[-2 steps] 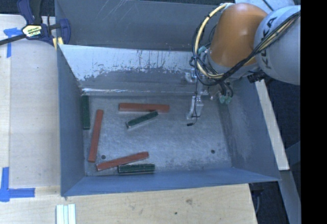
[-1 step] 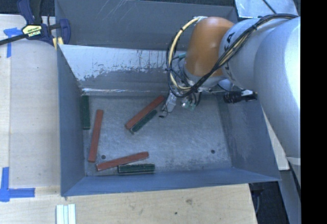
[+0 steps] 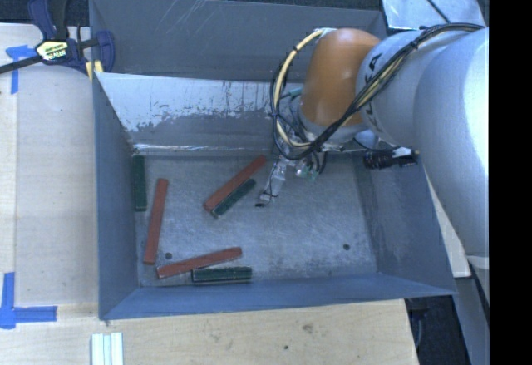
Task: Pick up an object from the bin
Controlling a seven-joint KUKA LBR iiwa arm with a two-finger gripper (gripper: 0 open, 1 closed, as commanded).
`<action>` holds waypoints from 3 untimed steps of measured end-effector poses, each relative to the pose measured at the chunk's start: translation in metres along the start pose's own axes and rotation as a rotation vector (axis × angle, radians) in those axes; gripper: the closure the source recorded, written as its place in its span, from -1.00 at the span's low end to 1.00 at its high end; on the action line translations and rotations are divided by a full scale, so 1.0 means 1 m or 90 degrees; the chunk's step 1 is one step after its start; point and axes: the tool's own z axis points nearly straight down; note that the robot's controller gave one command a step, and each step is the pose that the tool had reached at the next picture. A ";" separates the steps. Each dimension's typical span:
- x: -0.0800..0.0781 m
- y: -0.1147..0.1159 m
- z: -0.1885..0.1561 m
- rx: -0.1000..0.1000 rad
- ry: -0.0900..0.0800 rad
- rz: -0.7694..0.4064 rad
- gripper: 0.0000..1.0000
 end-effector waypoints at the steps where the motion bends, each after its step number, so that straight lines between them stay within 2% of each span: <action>1: 0.000 0.000 0.000 0.000 0.000 0.000 -1.00; 2: 0.006 0.012 0.001 0.004 -0.001 -0.051 -1.00; 3: 0.049 0.031 0.003 -0.001 -0.006 -0.245 -1.00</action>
Offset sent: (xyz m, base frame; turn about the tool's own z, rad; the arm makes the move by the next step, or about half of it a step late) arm -0.0039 0.0571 -0.0044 -0.2544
